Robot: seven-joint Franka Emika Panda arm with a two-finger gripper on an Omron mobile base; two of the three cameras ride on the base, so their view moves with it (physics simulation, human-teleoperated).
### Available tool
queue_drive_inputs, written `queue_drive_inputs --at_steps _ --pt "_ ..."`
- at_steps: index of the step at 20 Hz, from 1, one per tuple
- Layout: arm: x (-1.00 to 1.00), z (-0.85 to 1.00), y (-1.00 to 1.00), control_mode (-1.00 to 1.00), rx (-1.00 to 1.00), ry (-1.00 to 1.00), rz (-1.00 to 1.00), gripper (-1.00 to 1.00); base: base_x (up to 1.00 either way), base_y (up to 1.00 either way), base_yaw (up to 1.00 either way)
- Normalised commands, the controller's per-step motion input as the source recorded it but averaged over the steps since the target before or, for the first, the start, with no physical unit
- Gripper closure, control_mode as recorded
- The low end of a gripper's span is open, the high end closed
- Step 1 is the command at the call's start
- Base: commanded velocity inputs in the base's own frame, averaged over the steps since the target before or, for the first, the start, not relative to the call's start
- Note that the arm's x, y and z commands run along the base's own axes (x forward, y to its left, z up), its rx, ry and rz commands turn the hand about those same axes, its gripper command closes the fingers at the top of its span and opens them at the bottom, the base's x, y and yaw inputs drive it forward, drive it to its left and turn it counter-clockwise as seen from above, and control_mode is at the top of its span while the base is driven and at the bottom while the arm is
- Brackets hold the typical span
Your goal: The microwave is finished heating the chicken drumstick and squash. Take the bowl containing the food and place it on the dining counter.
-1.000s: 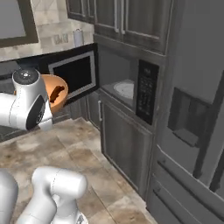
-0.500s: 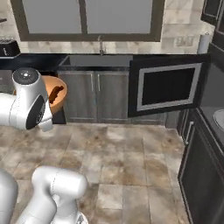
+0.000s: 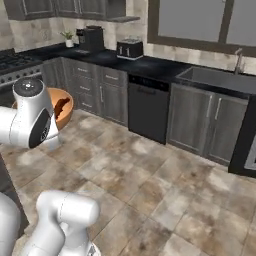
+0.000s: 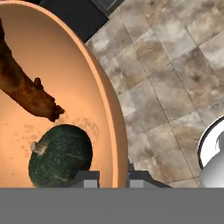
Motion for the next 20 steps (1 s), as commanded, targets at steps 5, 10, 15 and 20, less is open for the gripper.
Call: queue_drive_inputs --at_steps 5,10,15,20 --pt "0.0 0.0 0.0 1.0 0.0 0.0 0.0 1.0 0.35 0.01 0.73" --pt "0.0 0.0 0.0 1.0 0.0 0.0 0.0 1.0 0.44 0.0 0.66" --pt "0.0 0.0 0.0 1.0 0.0 0.0 0.0 1.0 0.44 0.0 0.68" --pt "0.0 0.0 0.0 1.0 0.0 0.0 0.0 1.0 0.51 0.0 0.66"
